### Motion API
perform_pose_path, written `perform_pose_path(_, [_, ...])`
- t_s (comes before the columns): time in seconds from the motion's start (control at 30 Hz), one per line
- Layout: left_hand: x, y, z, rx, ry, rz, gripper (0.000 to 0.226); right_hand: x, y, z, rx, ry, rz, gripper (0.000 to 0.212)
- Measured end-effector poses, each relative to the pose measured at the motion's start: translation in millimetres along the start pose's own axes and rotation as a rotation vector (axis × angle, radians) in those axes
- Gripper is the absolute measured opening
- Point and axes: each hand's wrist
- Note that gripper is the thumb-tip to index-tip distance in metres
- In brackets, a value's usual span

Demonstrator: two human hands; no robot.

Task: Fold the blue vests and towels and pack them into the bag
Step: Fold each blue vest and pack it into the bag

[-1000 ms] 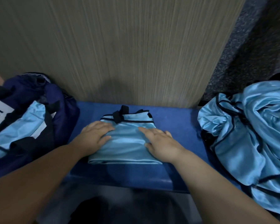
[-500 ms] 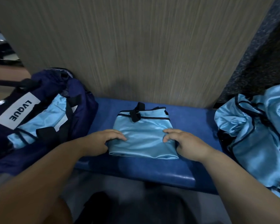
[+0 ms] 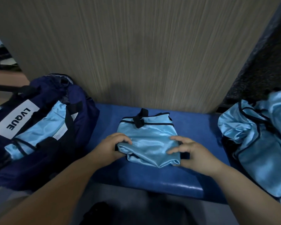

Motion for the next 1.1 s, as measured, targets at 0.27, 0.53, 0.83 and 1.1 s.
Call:
perform_pose_path(0.27, [-11.3,3.7,14.3,0.176,-0.162,0.270,0.026,-11.9,-3.7,-15.2,-0.295,0.154,0.319,0.013])
perform_pose_path(0.53, [-18.2,7.4,13.3,0.402,-0.314,0.314,0.022,-21.0,-3.7,-14.2,-0.182,0.263,0.333,0.022])
perform_pose_path(0.83, [-18.1,3.3,4.9,0.448,-0.540,0.273,0.036,-30.2,-3.4,-17.5,-0.168,0.387,0.313,0.024])
perform_pose_path(1.1, [-11.6,-4.7,6.7,0.038,-0.346,0.249,0.046,-30.9,2.6,-17.1,-0.087,0.430,0.248,0.012])
Point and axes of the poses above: each hand's wrist, its own x-axis away from the middle knuckle, its own y-axis out of the palm, z = x × y, and after that the axes turned 14 degrees about z, right-handed
